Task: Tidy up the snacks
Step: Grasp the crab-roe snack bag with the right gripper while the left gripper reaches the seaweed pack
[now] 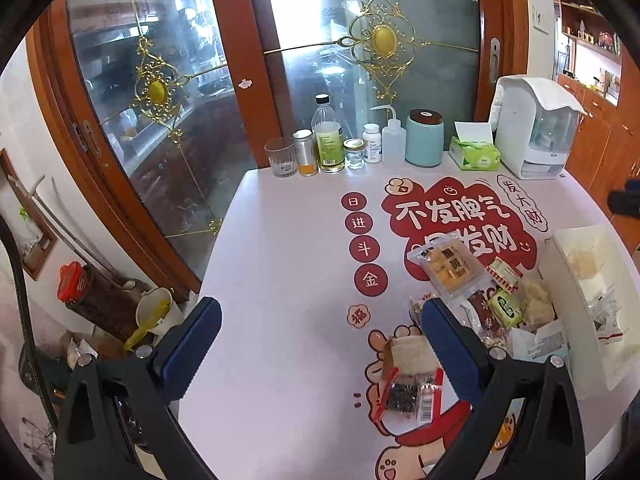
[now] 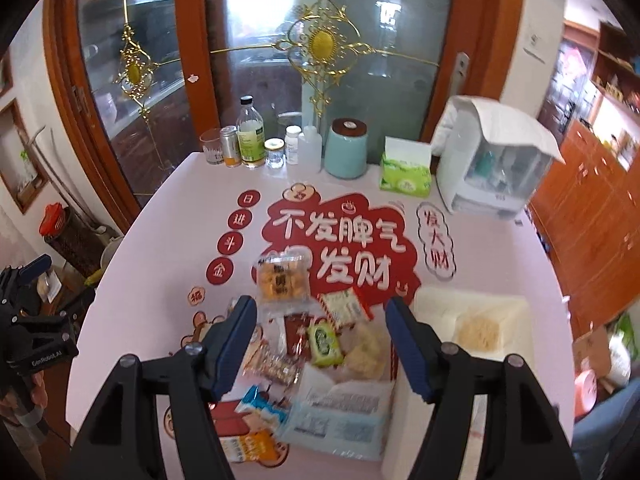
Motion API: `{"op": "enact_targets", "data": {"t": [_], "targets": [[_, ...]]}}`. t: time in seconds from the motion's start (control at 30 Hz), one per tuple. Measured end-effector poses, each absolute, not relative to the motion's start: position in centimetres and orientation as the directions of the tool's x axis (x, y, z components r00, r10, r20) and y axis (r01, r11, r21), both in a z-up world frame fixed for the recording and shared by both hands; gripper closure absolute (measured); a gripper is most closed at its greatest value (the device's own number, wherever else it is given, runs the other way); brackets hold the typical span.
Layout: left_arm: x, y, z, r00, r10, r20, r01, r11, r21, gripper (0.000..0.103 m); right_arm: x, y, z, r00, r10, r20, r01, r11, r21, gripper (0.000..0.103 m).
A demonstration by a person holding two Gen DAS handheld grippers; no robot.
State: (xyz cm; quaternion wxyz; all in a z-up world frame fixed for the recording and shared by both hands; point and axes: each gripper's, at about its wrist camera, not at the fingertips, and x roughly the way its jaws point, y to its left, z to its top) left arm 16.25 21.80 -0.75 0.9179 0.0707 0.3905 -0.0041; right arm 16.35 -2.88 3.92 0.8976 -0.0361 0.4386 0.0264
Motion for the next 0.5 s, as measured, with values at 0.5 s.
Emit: {"op": "enact_targets", "data": {"t": [0.5], "targets": [[19.1,19.2,-11.7,0.424,0.091,-0.901,-0.067,0.995,0.069,0.003,28.4,-2.3,-4.7,0.459,0.123,-0.880,-0.251,0.968,0.004,0.024]]}}
